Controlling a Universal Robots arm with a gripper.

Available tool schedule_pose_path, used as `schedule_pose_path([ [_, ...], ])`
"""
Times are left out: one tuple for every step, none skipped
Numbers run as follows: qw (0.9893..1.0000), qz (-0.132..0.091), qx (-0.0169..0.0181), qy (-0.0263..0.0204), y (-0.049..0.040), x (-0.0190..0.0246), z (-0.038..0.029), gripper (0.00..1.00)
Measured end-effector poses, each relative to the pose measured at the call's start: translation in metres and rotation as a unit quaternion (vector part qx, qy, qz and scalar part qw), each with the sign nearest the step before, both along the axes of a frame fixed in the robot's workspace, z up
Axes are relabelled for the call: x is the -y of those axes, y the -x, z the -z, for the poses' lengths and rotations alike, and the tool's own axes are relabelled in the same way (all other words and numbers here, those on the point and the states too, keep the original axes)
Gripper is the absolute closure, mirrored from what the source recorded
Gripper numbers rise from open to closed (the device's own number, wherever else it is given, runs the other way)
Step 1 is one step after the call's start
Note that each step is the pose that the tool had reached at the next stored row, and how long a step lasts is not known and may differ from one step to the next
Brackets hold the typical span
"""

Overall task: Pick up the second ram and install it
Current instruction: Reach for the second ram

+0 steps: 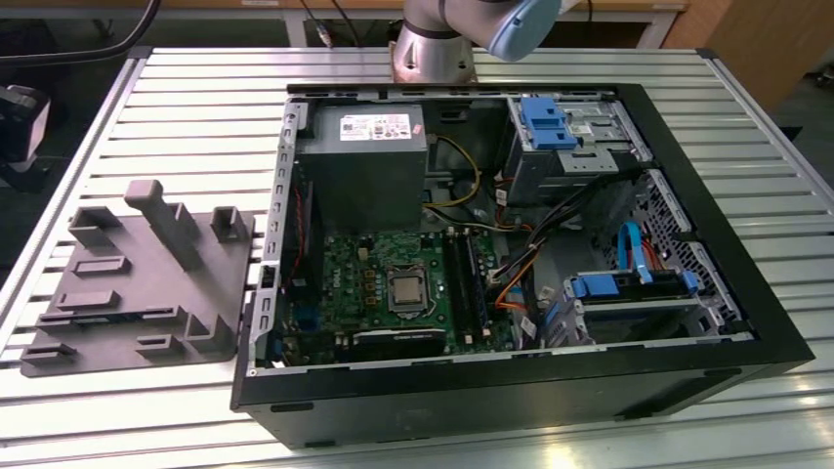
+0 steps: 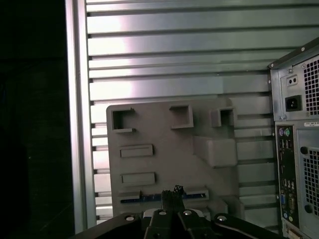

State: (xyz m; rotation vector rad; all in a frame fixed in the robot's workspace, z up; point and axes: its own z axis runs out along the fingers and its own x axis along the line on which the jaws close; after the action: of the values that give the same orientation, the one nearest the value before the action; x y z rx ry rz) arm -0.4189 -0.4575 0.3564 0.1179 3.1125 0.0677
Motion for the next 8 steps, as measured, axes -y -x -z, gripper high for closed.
schedule_pose_path([
  [1.0000, 0.000, 0.0000, 0.0000, 0.0003, 0.0002, 0.0002, 0.89],
  [1.0000, 0.000, 0.0000, 0.0000, 0.0004, 0.0005, 0.0003, 0.89],
  [1.0000, 0.000, 0.0000, 0.0000, 0.0006, 0.0007, 0.0005, 0.89],
  [1.0000, 0.000, 0.0000, 0.0000, 0.0007, 0.0010, 0.0008, 0.89],
  [1.0000, 0.000, 0.0000, 0.0000, 0.0009, 0.0013, 0.0010, 0.89],
  [1.0000, 0.000, 0.0000, 0.0000, 0.0010, 0.0016, 0.0012, 0.89],
  [1.0000, 0.000, 0.0000, 0.0000, 0.0011, 0.0018, 0.0014, 0.89],
  [1.0000, 0.000, 0.0000, 0.0000, 0.0012, 0.0020, 0.0015, 0.89],
])
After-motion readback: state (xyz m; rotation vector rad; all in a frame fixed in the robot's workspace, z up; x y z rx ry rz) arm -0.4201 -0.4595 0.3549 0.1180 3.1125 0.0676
